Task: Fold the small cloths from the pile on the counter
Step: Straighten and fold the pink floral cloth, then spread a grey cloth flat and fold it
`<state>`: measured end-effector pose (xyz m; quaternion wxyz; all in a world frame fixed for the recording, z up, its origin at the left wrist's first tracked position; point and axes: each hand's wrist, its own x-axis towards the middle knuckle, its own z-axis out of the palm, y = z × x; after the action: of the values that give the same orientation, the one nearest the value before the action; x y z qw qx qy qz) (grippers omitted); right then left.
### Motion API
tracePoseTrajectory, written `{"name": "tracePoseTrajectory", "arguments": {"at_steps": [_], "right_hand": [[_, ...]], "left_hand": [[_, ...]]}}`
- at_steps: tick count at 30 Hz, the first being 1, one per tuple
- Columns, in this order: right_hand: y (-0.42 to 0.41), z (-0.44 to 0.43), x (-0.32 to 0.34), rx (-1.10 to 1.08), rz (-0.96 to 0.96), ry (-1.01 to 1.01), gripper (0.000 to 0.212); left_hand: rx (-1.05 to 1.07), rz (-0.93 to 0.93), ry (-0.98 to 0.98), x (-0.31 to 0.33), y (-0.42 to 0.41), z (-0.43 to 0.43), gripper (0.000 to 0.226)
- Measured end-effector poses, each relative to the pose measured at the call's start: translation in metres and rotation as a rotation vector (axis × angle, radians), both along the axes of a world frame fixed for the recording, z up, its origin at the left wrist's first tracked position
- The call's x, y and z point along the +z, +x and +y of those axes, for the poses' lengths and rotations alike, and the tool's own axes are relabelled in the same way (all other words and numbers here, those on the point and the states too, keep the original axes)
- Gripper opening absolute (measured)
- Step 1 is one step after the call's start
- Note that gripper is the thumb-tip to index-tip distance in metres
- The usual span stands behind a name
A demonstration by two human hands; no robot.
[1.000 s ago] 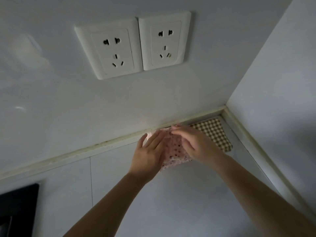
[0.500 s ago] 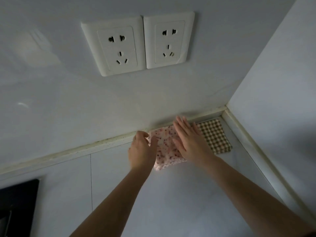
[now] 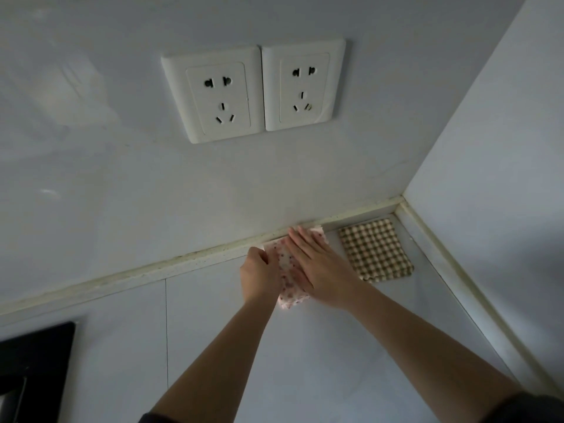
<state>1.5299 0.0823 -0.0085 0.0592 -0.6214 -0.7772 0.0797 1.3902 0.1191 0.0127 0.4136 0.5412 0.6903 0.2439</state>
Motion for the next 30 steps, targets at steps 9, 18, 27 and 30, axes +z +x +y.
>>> {"name": "tracePoseTrajectory", "arguments": {"at_steps": [9,18,27,30], "right_hand": [[0.001,0.002,-0.023,0.003,-0.065,0.024,0.058],[-0.032,-0.029,0.013,-0.327,0.050,-0.007,0.072],[-0.216,-0.140,0.088,-0.439,0.422,0.044,0.053],[-0.316,-0.199,0.116,-0.399,0.508,0.054,0.052]], "left_hand": [[-0.230,0.320,0.095,-0.008,0.011,0.000,0.011],[-0.326,0.329,0.048,0.016,-0.044,-0.015,0.022],[-0.364,0.074,0.196,0.078,-0.258,-0.142,0.009],[-0.351,0.067,0.273,0.106,-0.358,-0.204,0.007]]}}
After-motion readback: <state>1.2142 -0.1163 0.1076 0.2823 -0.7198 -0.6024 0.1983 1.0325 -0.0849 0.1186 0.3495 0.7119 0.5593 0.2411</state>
